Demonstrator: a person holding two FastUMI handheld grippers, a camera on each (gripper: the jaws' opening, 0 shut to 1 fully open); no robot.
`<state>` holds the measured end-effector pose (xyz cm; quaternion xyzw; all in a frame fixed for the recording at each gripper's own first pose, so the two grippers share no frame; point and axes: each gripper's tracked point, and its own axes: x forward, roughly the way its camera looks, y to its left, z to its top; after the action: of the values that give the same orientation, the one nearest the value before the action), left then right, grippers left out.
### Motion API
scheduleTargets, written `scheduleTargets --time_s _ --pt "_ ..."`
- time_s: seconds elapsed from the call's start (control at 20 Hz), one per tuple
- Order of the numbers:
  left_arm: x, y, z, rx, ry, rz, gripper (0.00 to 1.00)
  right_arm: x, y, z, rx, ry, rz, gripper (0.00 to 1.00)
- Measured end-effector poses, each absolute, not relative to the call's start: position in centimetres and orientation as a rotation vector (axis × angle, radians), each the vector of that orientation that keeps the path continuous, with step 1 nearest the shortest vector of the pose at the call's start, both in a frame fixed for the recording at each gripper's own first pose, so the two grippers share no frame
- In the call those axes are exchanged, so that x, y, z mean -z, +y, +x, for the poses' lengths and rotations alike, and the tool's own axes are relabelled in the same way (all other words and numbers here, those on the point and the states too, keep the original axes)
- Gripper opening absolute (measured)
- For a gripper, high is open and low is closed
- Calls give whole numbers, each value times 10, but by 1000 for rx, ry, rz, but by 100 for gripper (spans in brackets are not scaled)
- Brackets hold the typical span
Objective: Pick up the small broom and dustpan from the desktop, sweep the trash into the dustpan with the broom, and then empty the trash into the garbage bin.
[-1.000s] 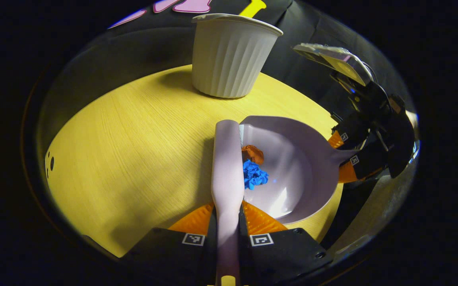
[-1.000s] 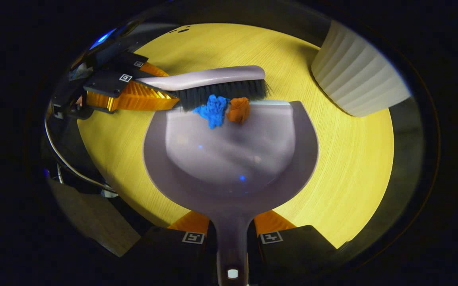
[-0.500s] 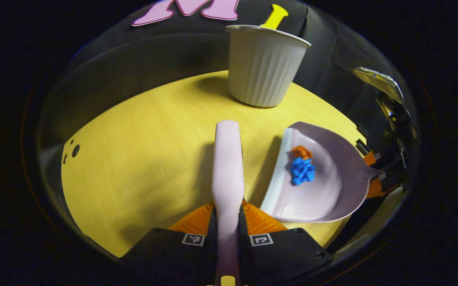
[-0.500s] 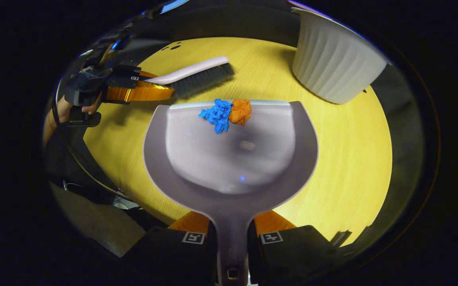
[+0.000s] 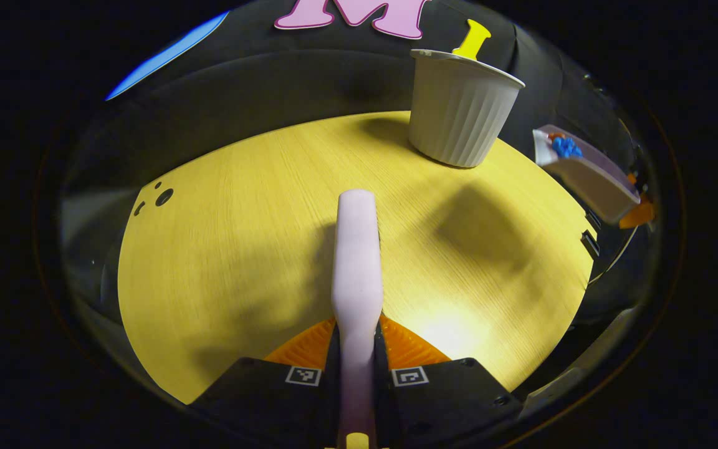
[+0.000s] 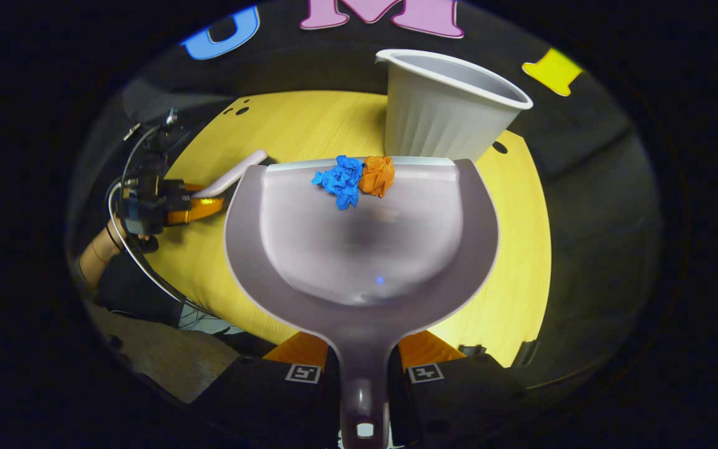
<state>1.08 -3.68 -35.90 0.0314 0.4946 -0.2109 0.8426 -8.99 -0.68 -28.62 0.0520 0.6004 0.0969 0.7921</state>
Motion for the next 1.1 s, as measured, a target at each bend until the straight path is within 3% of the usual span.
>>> scheduleTargets --time_s 0.4,0.75,1.1 --pt "364 -31 -18 425 1058 33 27 207 -95 -22 -131 1244 160 36" --pt "368 -26 -32 406 1075 38 27 188 -184 65 -17 1254 64 36" --pt "366 -20 -37 374 1066 26 27 212 -215 113 -28 1428 -67 36"
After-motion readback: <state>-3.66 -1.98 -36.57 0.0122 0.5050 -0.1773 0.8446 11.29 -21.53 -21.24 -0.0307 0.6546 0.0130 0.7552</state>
